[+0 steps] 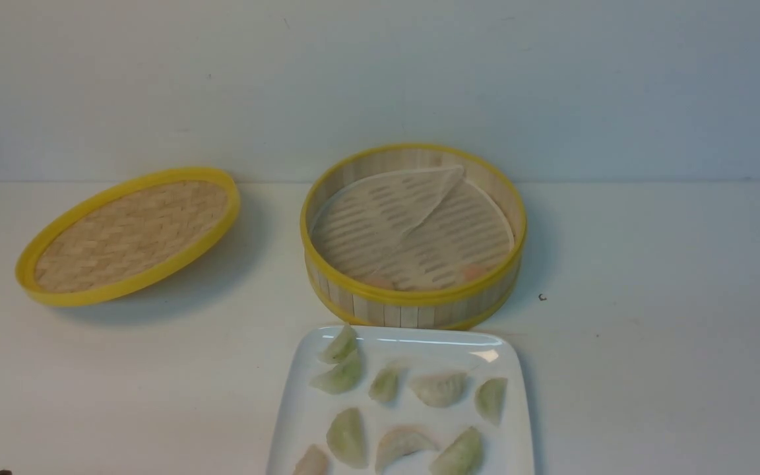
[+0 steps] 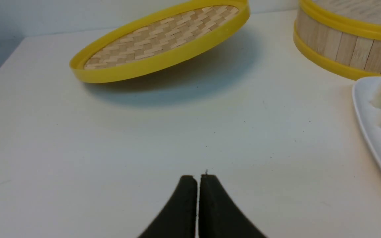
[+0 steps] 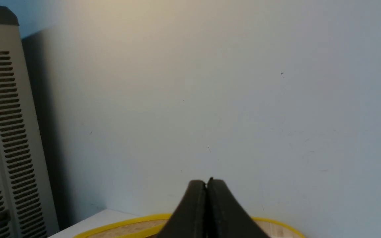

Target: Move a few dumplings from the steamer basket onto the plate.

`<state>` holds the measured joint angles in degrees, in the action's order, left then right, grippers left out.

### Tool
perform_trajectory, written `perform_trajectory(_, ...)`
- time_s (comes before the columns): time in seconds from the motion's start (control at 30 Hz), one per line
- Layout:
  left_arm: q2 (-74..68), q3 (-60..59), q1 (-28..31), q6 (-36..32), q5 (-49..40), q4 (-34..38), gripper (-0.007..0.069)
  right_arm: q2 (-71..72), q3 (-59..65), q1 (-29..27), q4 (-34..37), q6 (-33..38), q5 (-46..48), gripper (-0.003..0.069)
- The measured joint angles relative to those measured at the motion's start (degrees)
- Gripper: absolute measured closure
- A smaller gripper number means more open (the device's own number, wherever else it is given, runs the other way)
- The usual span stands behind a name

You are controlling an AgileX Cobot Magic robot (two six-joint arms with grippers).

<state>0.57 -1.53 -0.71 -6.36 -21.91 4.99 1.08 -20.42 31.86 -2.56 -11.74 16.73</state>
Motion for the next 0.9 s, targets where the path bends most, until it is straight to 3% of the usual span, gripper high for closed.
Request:
perform_trajectory(0.27,0.0,0.0,0.0,-0.06,-0.05,0.0,0.0631,0.0,6.07,-2.35,0.02,0.67,-2.07,0.0673)
perform_trajectory(0.67,0.0,0.0,0.0,-0.06,-0.04,0.0,0.0631,-0.05,21.58,-30.13,0.25,0.91,1.13,0.0673)
perform_trajectory(0.9,0.0,0.0,0.0,-0.06,-0.04,0.0,0.0631,-0.1,21.86,-34.76,-0.28,1.02,4.81,0.0673)
